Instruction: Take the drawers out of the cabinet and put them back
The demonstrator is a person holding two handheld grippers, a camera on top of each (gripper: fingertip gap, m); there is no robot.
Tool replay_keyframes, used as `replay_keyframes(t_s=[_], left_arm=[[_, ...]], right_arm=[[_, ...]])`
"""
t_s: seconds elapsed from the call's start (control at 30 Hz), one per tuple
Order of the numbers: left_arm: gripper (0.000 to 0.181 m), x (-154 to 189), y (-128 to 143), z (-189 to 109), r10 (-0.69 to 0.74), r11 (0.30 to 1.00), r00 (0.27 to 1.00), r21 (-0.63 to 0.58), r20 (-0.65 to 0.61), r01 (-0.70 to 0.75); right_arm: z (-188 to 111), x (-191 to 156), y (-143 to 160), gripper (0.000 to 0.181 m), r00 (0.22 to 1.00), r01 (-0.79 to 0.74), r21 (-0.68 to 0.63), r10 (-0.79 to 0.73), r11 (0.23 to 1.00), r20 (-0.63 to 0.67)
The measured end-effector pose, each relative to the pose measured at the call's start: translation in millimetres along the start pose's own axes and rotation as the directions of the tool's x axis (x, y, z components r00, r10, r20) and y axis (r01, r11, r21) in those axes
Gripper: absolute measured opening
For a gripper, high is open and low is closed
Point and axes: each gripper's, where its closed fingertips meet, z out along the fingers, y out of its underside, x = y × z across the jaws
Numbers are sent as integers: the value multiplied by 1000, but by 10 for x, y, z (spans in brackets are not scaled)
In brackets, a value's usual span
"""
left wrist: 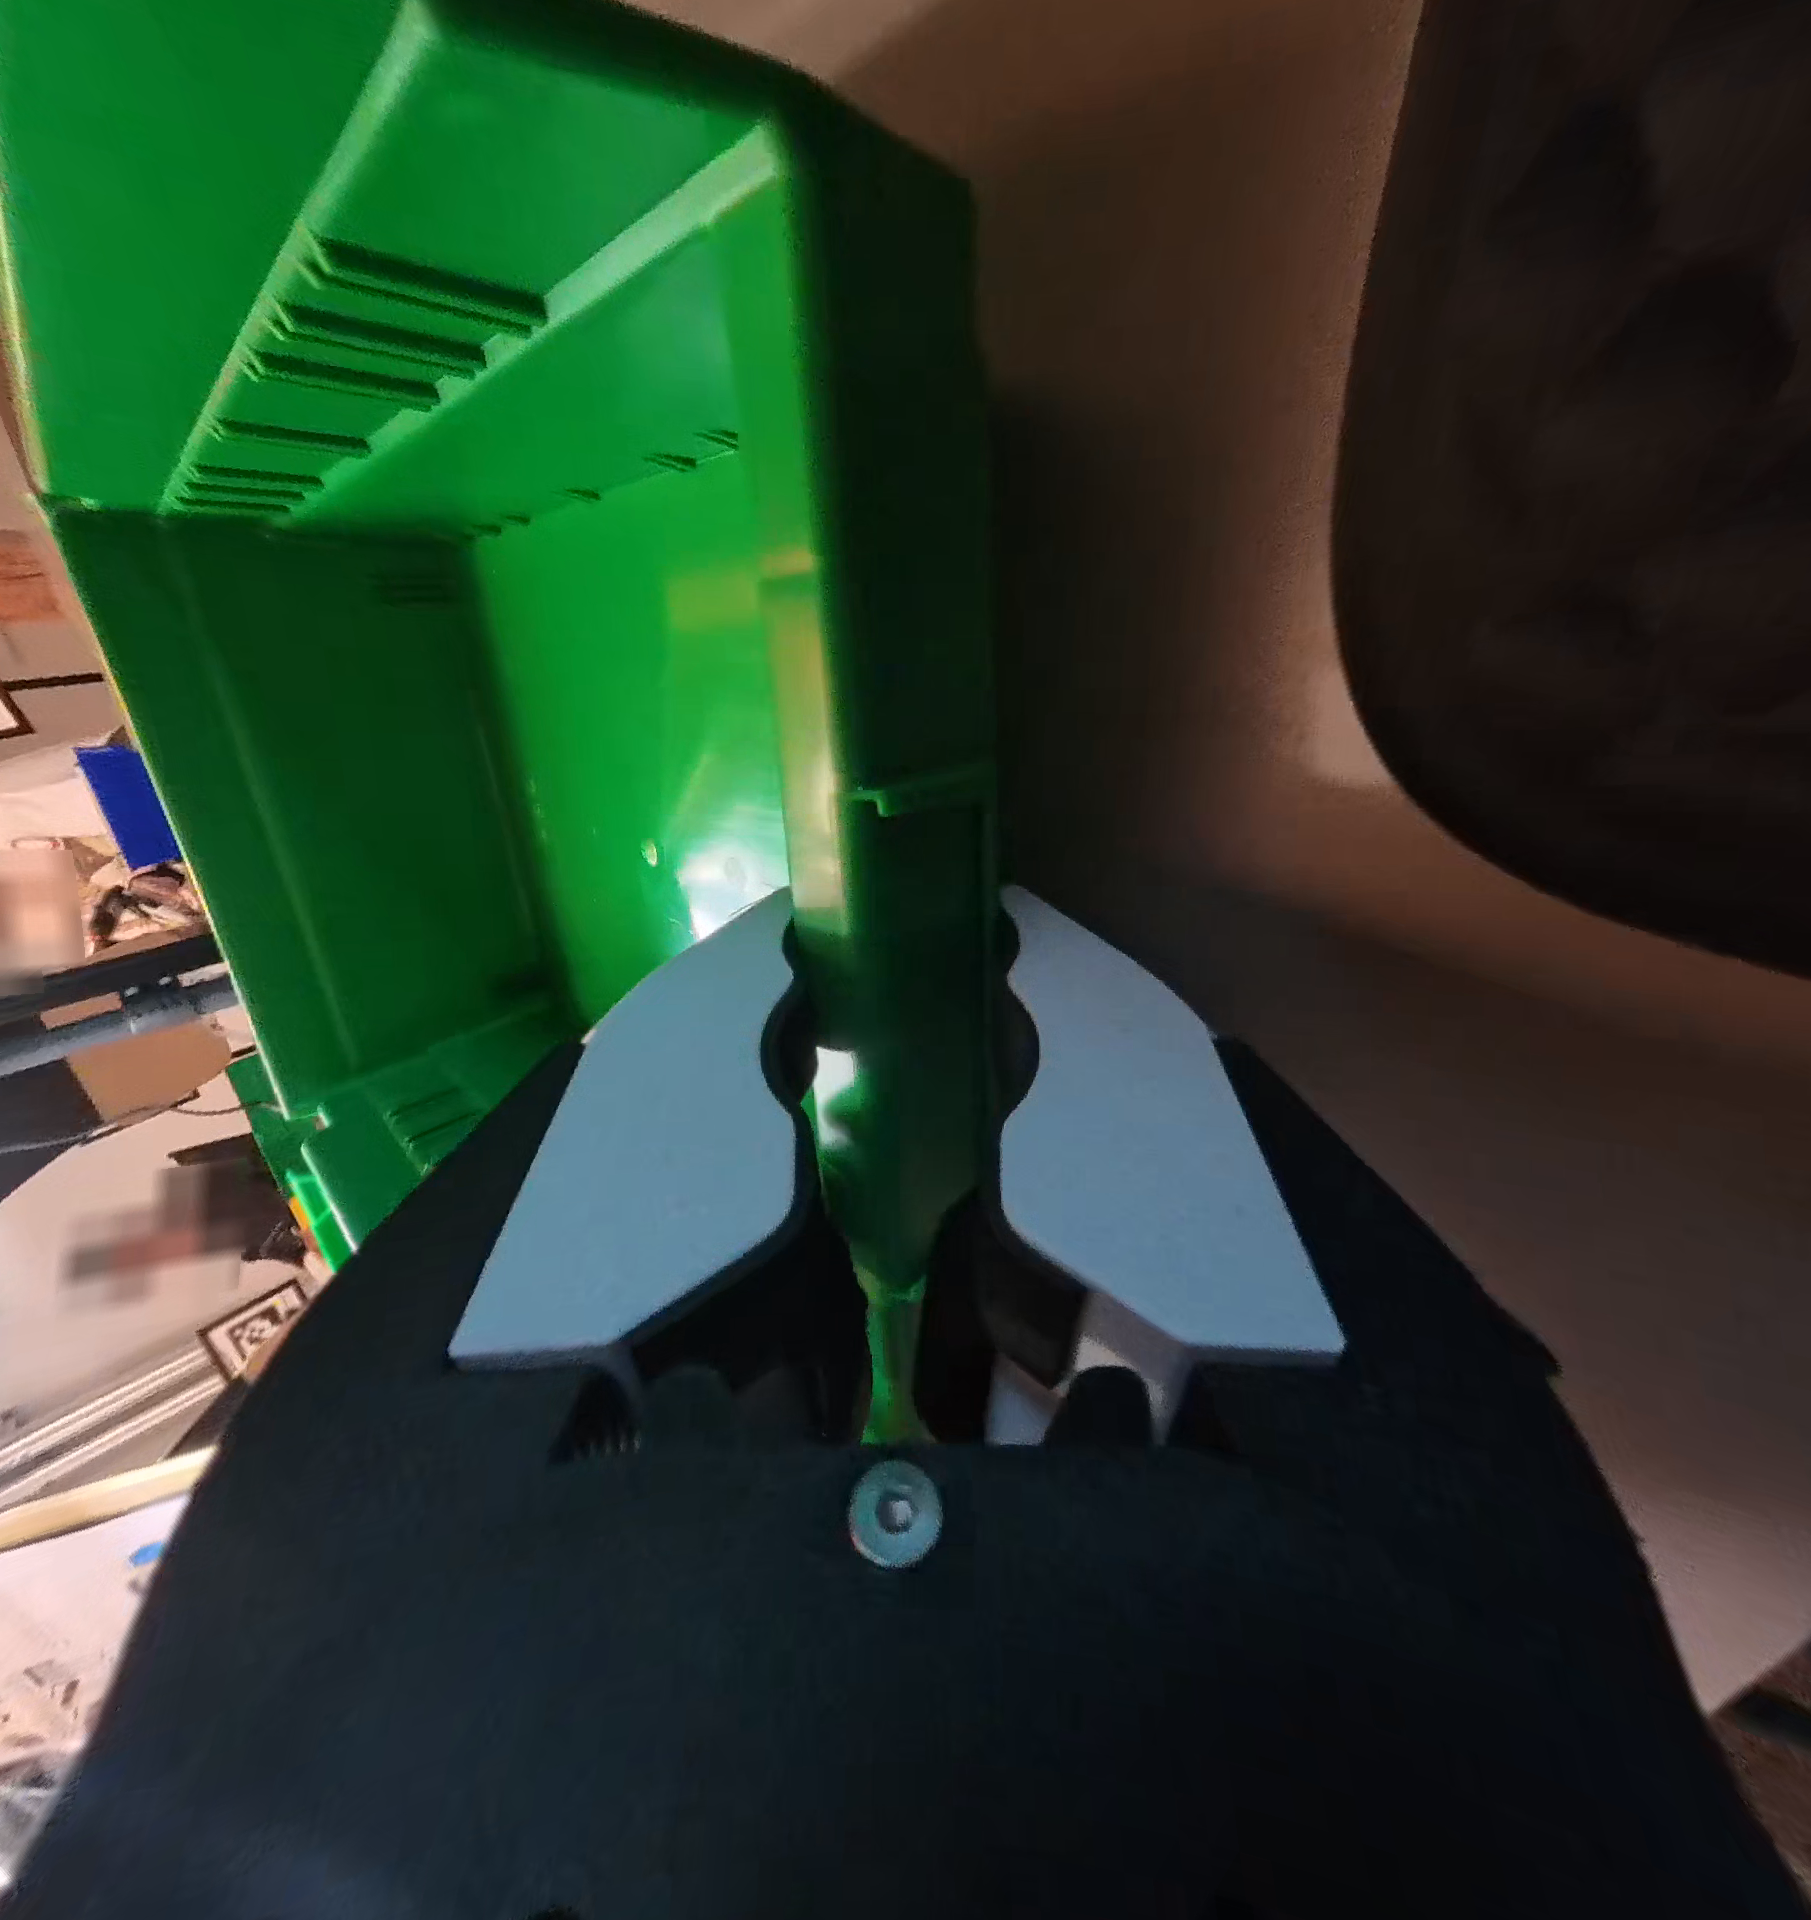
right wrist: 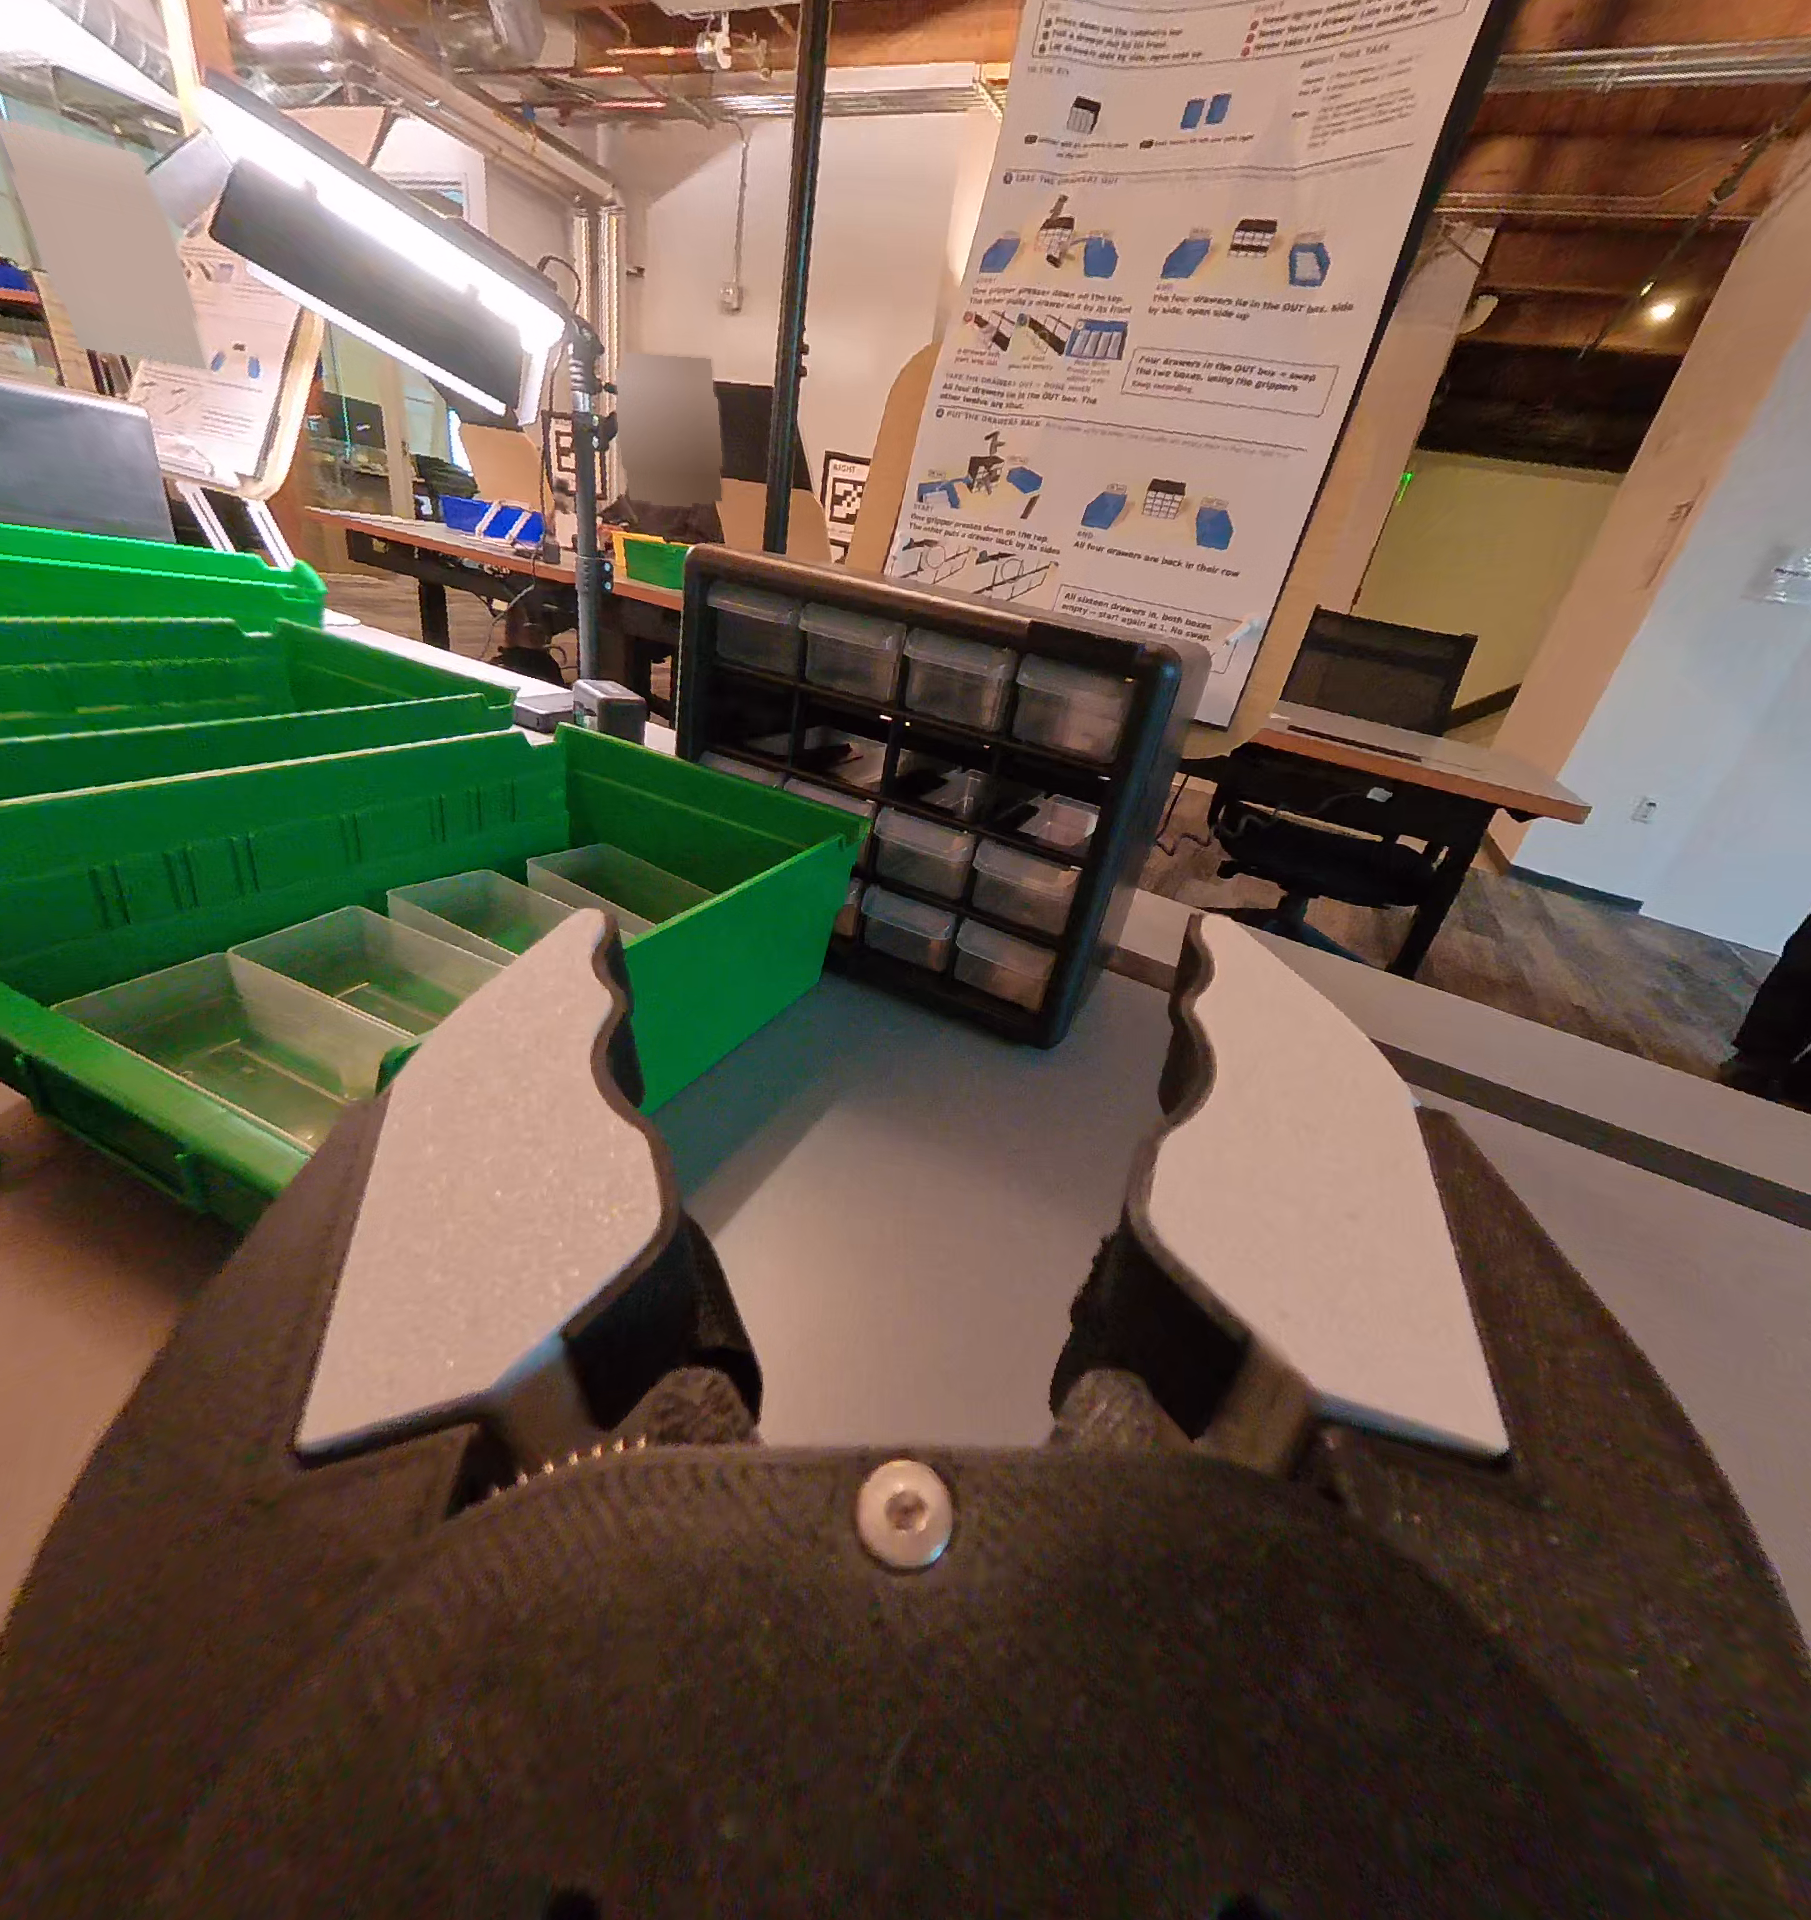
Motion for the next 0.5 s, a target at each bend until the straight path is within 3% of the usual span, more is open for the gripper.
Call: replay_keyframes(t_s=[0.3,0.4,0.5], left_arm=[[29,-369,-30,-324,125,976,939,-211,320,-58],[29,-596,-189,-540,179,961,889,-271,422,-64],[29,-788,-499,-735,188,965,841,-255,508,-62]], right_arm=[[10,-3,38,99,1000,24,-19,-24,1000,2],[4,9,41,99,1000,31,-21,-31,999,-2],[-8,32,34,99,999,39,-21,-39,999,-9]])
